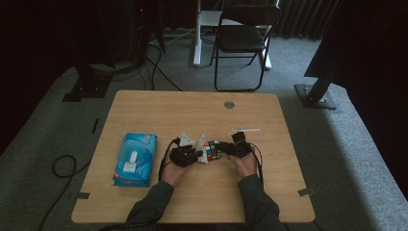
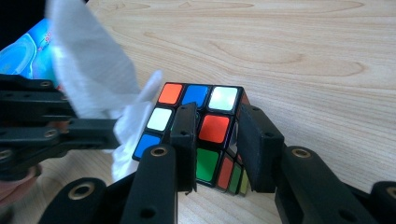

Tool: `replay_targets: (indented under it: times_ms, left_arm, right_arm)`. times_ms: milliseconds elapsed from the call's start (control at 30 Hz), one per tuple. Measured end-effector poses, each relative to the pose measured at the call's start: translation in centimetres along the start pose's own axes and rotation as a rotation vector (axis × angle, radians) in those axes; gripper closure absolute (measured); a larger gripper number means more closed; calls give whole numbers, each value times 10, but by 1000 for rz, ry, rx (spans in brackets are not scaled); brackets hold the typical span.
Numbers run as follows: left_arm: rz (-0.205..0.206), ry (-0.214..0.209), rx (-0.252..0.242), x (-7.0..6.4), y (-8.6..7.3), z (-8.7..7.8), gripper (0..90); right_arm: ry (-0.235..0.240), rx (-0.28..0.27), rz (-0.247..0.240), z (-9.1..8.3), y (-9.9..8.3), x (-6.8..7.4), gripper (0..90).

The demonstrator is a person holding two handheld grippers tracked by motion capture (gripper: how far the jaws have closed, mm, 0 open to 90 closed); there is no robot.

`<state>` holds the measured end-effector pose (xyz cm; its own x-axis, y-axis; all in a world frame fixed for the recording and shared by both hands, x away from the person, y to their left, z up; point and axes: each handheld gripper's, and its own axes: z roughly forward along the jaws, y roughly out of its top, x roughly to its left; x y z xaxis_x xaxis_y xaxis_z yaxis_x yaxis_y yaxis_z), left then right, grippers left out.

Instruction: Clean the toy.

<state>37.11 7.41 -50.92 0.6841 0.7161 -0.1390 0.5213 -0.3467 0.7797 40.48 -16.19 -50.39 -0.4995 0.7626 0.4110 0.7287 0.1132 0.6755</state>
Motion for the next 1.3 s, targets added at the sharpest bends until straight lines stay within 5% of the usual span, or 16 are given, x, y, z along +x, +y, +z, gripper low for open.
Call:
replay_targets:
  times_ms: [433,733,1300]
  left_arm:
    - [2,-13,31,-4,-5,10,794]
    - [-3,15,101,-3,-17,28,795]
    - [-1,23,89,-3,-19,27,791]
  right_arm:
    - [5,-4,6,0,-1,-1,687]
    - [8,-11,14,0,-2,-1,687]
    - [5,-3,14,0,-1,-1,685]
